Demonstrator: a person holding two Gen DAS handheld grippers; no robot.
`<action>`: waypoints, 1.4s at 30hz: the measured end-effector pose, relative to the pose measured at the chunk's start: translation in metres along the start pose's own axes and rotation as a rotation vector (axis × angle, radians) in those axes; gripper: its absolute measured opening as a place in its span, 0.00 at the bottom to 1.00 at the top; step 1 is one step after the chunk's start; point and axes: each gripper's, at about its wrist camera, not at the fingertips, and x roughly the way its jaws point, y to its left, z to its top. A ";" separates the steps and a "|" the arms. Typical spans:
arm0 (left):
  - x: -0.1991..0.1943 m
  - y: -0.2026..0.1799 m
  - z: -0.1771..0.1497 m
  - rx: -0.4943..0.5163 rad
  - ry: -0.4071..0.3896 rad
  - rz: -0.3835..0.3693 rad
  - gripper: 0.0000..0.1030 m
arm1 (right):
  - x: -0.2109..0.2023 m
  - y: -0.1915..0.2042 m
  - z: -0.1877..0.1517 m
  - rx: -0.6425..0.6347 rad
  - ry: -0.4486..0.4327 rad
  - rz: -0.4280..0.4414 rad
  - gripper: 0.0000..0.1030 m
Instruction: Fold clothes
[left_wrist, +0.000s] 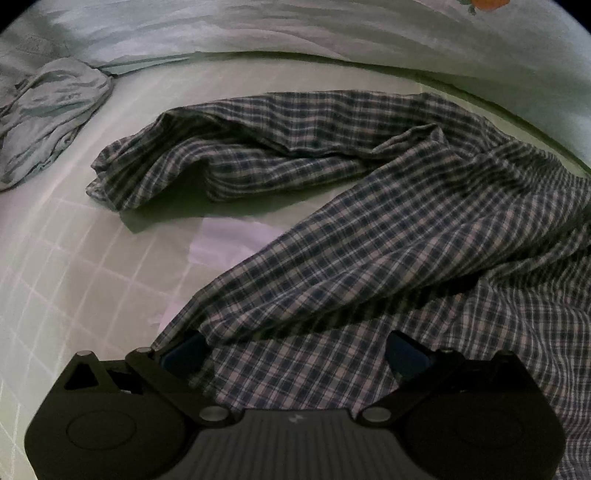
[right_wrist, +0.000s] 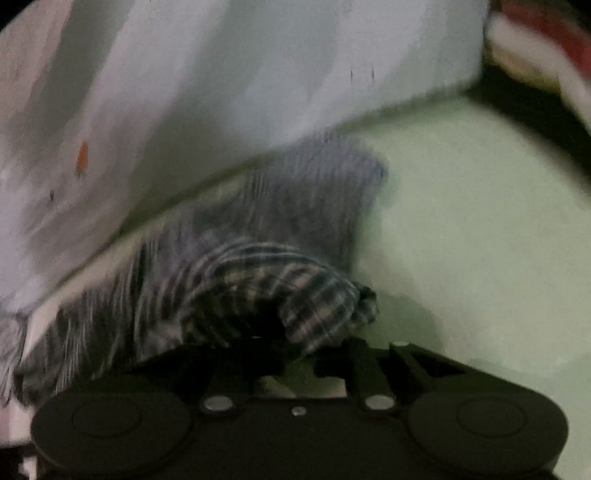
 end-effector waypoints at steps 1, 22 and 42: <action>0.000 0.000 0.001 0.000 0.005 0.000 1.00 | 0.004 0.001 0.009 -0.021 -0.014 -0.002 0.09; 0.000 -0.009 0.016 -0.023 0.000 0.012 1.00 | 0.004 -0.054 -0.016 0.112 -0.022 -0.233 0.44; 0.002 -0.033 0.025 -0.143 -0.095 0.076 1.00 | 0.057 0.067 0.026 -0.085 0.058 0.130 0.45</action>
